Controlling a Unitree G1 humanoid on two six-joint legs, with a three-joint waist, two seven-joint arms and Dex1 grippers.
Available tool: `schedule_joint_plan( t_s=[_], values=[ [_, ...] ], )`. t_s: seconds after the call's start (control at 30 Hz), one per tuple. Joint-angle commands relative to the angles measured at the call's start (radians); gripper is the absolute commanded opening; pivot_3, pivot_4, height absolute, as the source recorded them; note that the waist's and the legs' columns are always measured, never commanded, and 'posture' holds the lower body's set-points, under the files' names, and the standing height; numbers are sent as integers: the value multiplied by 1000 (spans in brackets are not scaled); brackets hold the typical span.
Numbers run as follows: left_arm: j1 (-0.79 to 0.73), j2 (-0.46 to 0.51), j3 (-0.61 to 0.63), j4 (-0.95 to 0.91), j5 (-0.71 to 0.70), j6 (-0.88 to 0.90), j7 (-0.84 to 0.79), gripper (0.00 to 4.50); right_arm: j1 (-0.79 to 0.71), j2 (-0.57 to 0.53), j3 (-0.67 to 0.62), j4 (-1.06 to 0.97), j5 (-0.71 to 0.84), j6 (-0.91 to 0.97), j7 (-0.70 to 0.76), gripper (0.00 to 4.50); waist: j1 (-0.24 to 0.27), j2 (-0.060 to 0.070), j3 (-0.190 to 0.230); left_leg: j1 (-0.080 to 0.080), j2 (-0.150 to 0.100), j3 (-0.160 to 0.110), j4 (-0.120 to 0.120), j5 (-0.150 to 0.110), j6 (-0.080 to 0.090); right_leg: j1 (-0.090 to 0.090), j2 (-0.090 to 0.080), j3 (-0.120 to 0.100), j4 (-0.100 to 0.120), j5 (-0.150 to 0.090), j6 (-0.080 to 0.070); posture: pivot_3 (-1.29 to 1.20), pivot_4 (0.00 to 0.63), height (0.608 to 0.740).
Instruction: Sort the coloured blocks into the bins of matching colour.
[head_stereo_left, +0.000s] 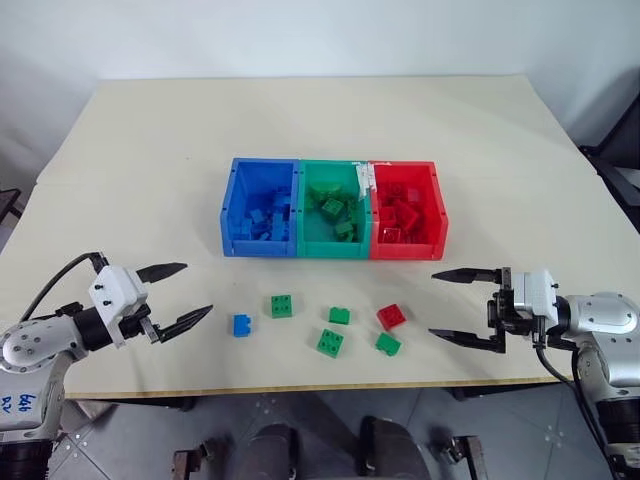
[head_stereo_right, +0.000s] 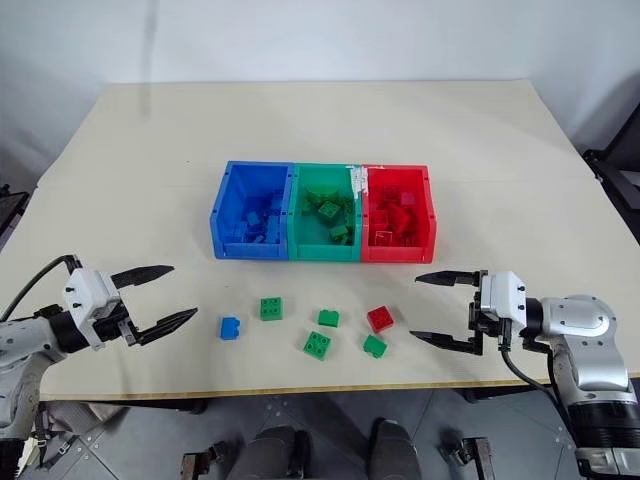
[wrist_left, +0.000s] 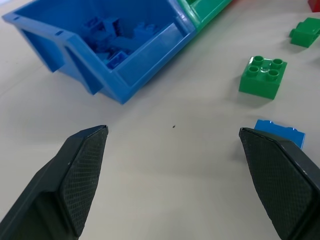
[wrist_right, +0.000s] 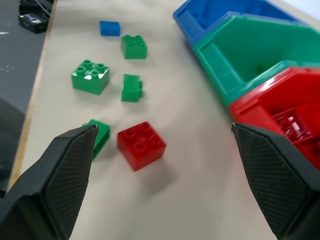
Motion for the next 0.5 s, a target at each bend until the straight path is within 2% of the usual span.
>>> schedule_joint_plan(
  t_s=[0.03,0.23,0.37,0.5],
  values=[
    [-1,-3,-21,-11,0,7,-9,4467,7,-4,-32,-26,12,-10,-14,4500,1,0,0,0,0,0,0,0,0,0,0,0,0,0,0,0,150,740],
    [-17,-1,-171,-231,-41,189,-19,4467,87,-113,-142,9,40,19,27,4500,20,0,0,-1,-1,0,0,0,1,0,-1,0,0,0,0,0,150,740],
    [-65,-57,-276,-361,-66,235,-4,4467,153,-174,-216,34,42,22,52,4500,26,0,0,0,-1,0,1,0,1,2,-1,0,0,0,0,0,150,740],
    [-84,-87,-372,-403,-37,209,-35,4467,224,-203,-253,59,25,5,82,4500,25,1,0,1,-1,0,0,0,0,2,1,0,0,0,0,0,150,740]
  ],
)
